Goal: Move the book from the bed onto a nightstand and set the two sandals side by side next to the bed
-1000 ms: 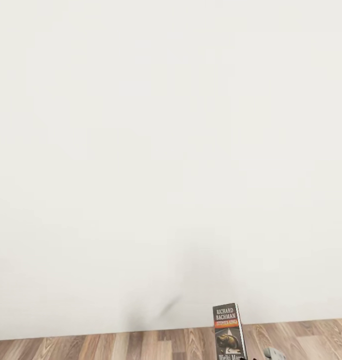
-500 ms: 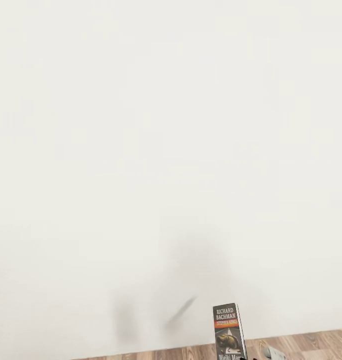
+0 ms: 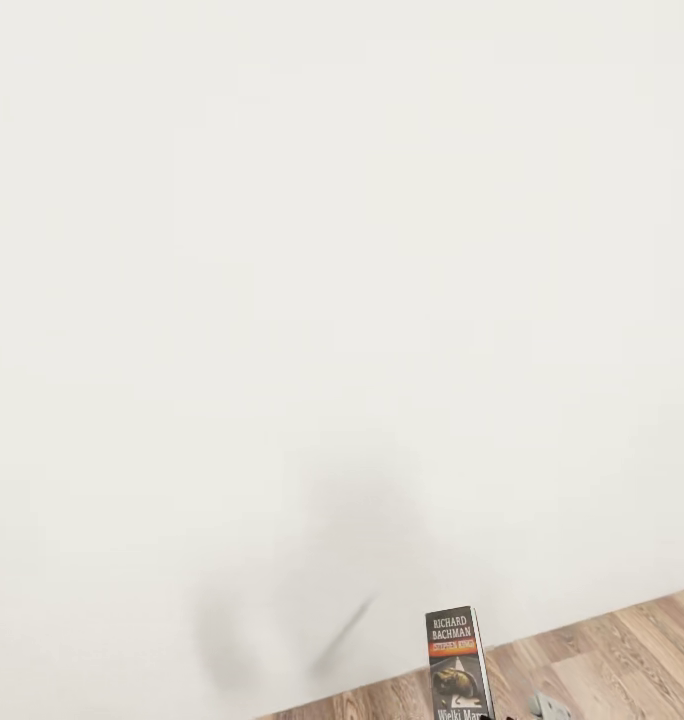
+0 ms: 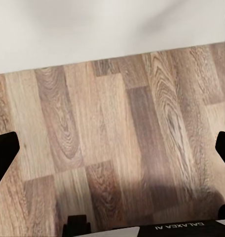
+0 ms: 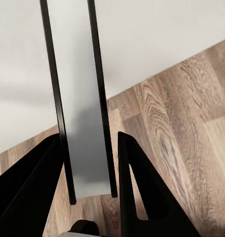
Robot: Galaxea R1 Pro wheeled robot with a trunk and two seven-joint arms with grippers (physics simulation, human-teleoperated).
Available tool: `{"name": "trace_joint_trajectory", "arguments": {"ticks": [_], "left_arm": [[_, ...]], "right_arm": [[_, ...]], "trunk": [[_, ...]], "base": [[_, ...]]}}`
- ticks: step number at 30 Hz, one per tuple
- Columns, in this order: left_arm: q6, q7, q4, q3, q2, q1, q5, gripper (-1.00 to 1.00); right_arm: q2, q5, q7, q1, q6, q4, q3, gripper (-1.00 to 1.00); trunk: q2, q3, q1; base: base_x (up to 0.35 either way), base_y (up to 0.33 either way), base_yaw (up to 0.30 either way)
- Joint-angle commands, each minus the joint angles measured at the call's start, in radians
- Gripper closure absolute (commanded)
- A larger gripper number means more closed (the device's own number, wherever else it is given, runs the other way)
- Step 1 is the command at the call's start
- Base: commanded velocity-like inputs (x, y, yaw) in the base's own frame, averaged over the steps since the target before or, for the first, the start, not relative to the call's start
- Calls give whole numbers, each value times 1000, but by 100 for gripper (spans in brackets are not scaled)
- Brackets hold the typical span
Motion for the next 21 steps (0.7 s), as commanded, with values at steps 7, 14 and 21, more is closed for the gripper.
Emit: {"name": "trace_joint_trajectory", "arguments": {"ticks": [7,14,21], "left_arm": [[-3,-4,1,-9,0,-1,10,-100],[-3,-4,1,-9,0,-1,10,-100],[-3,-4,1,-9,0,-1,10,-100]], "right_arm": [[0,0,5,-1,3,0,-11,100],[0,0,5,-1,3,0,-11,100],[0,0,4,-1,3,0,-11,100]], "trunk": [[-1,-1,0],[-1,-1,0],[-1,-1,0]], "base": [[0,0,-300],[0,0,-300],[0,0,-300]]}}
